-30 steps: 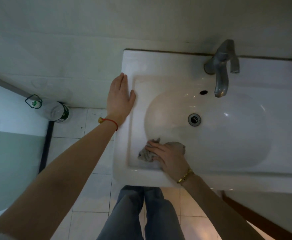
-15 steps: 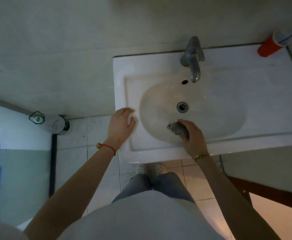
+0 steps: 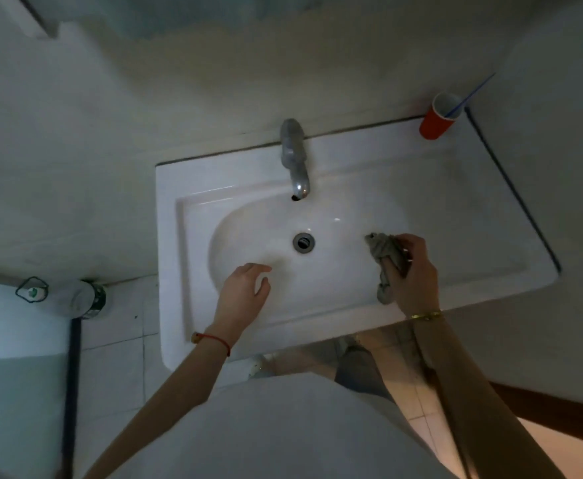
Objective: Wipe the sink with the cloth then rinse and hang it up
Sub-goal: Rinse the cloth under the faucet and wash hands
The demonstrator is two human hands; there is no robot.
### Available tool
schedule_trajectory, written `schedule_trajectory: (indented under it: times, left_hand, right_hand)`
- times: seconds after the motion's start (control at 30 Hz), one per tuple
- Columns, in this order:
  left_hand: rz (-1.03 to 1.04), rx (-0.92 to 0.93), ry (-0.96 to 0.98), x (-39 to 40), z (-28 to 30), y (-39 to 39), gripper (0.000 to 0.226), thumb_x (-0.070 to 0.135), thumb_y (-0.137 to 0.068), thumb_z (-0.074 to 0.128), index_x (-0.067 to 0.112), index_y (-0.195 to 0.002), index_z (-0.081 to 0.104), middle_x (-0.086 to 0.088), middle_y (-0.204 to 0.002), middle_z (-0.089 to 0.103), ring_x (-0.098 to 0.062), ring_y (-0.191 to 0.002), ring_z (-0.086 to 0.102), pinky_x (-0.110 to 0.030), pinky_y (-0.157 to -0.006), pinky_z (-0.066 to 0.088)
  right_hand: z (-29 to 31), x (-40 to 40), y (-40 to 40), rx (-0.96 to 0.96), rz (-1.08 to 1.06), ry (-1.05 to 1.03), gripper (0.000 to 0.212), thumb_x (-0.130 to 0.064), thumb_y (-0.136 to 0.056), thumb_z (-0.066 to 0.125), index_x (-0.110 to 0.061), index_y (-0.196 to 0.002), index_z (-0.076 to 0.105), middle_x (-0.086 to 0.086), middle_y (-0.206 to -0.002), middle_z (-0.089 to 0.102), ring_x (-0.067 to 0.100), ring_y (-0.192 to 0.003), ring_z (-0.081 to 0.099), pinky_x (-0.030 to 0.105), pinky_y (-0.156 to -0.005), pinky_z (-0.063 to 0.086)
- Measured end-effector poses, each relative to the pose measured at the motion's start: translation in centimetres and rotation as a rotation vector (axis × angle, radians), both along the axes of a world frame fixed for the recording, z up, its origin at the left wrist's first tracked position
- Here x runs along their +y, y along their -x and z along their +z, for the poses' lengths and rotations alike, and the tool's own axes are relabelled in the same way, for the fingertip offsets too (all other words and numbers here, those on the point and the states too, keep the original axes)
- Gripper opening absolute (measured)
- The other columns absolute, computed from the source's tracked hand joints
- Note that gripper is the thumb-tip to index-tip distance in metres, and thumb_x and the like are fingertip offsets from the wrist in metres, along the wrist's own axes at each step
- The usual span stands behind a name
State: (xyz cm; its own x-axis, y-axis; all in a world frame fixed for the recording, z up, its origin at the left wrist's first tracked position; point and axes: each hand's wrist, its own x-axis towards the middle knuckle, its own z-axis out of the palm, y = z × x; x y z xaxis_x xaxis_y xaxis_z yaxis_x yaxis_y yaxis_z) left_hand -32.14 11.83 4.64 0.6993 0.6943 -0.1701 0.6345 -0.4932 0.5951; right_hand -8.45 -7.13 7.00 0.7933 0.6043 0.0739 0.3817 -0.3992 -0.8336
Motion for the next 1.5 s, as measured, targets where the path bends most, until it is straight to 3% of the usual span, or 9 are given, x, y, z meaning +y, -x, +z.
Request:
schedule_trajectory:
  times: [0.1, 0.27, 0.37, 0.43, 0.6, 0.77, 0.9, 1.1, 1.5]
  left_hand:
    - [0.161, -0.059, 0.062, -2.1, 0.0, -4.8, 0.028, 0.018, -0.097, 0.057, 0.01, -0.122, 0.067, -0.007, -0.124, 0.068, -0.023, -0.112, 0.063, -0.031, -0.1, 0.047]
    - [0.408, -0.123, 0.395, -4.0, 0.8, -12.7, 0.033, 0.033, -0.099, 0.053, 0.014, -0.122, 0.067, -0.006, -0.12, 0.069, -0.023, -0.11, 0.065, -0.021, -0.087, 0.043]
    - [0.521, -0.151, 0.843, -3.5, 1.2, -16.6, 0.047, 0.055, -0.098, 0.042, 0.026, -0.132, 0.057, 0.001, -0.138, 0.056, -0.023, -0.127, 0.052, -0.035, -0.108, 0.04]
    - [0.613, -0.287, 1.123, -2.8, 1.2, -17.9, 0.042, 0.062, -0.096, 0.038, 0.034, -0.122, 0.055, 0.003, -0.133, 0.056, -0.022, -0.125, 0.052, -0.048, -0.109, 0.043]
    - [0.673, -0.414, 1.277, -0.3, -1.1, -17.8, 0.058, 0.066, -0.091, 0.045, 0.027, -0.132, 0.058, -0.001, -0.129, 0.065, -0.019, -0.116, 0.061, -0.039, -0.096, 0.053]
    - [0.607, -0.494, 1.212, 2.1, -4.0, -16.3, 0.052, 0.05, -0.099, 0.045, 0.008, -0.126, 0.059, -0.015, -0.122, 0.064, -0.022, -0.112, 0.06, -0.037, -0.107, 0.046]
    - [0.632, -0.263, 0.993, 3.9, -4.7, -15.8, 0.059, 0.052, -0.089, 0.063, 0.0, -0.118, 0.062, -0.011, -0.105, 0.068, -0.021, -0.09, 0.066, -0.028, -0.082, 0.057]
    - [0.669, -0.205, 0.852, 6.0, -5.2, -15.9, 0.05, 0.047, -0.088, 0.067, 0.003, -0.111, 0.062, -0.018, -0.112, 0.069, -0.035, -0.107, 0.066, -0.05, -0.098, 0.052]
    - [0.604, -0.16, 0.76, 7.0, -5.6, -16.0, 0.045, 0.043, -0.09, 0.066, 0.002, -0.107, 0.063, -0.02, -0.107, 0.07, -0.035, -0.101, 0.066, -0.045, -0.092, 0.053]
  right_hand:
    - [-0.1, 0.8, -3.6, 0.147, 0.038, -0.067, 0.029, -0.012, -0.088, 0.063, -0.018, -0.113, 0.049, 0.001, -0.099, 0.065, 0.017, -0.091, 0.065, 0.025, -0.083, 0.053]
    - [0.0, 6.4, -6.7, 0.309, 0.104, -0.009, 0.037, -0.01, -0.085, 0.065, -0.013, -0.118, 0.05, -0.003, -0.102, 0.06, -0.008, -0.075, 0.059, -0.002, -0.065, 0.04]
    - [-0.8, 10.3, -7.0, 0.411, 0.177, 0.047, 0.04, -0.014, -0.085, 0.065, -0.018, -0.121, 0.049, -0.007, -0.106, 0.058, -0.003, -0.078, 0.058, 0.005, -0.067, 0.044]
    - [-1.4, 12.6, -6.7, 0.488, 0.21, 0.079, 0.041, -0.016, -0.085, 0.066, -0.019, -0.122, 0.048, -0.006, -0.108, 0.058, 0.007, -0.082, 0.061, 0.015, -0.072, 0.048]
    - [-3.9, 16.4, -5.3, 0.597, 0.247, 0.198, 0.038, -0.022, -0.083, 0.069, -0.017, -0.117, 0.052, -0.004, -0.102, 0.06, 0.009, -0.088, 0.062, 0.017, -0.073, 0.048]
    - [-4.4, 19.0, -6.9, 0.63, 0.367, 0.386, 0.022, -0.028, -0.081, 0.067, -0.013, -0.097, 0.068, 0.006, -0.1, 0.069, 0.023, -0.098, 0.063, 0.041, -0.089, 0.051]
    - [-1.8, 21.0, -9.3, 0.413, 0.168, 0.162, 0.014, -0.025, -0.086, 0.057, -0.019, -0.088, 0.069, 0.003, -0.093, 0.068, 0.016, -0.084, 0.06, 0.036, -0.079, 0.05]
    - [2.7, 26.0, -8.4, 0.275, 0.39, 0.183, 0.043, -0.037, -0.096, 0.042, -0.005, -0.078, 0.065, 0.005, -0.066, 0.062, 0.011, -0.056, 0.053, 0.027, -0.061, 0.042]
    - [2.8, 27.5, -8.1, 0.399, 0.304, 0.074, 0.032, -0.019, -0.087, 0.061, -0.011, -0.056, 0.059, 0.002, -0.051, 0.054, 0.01, -0.047, 0.047, 0.027, -0.06, 0.044]
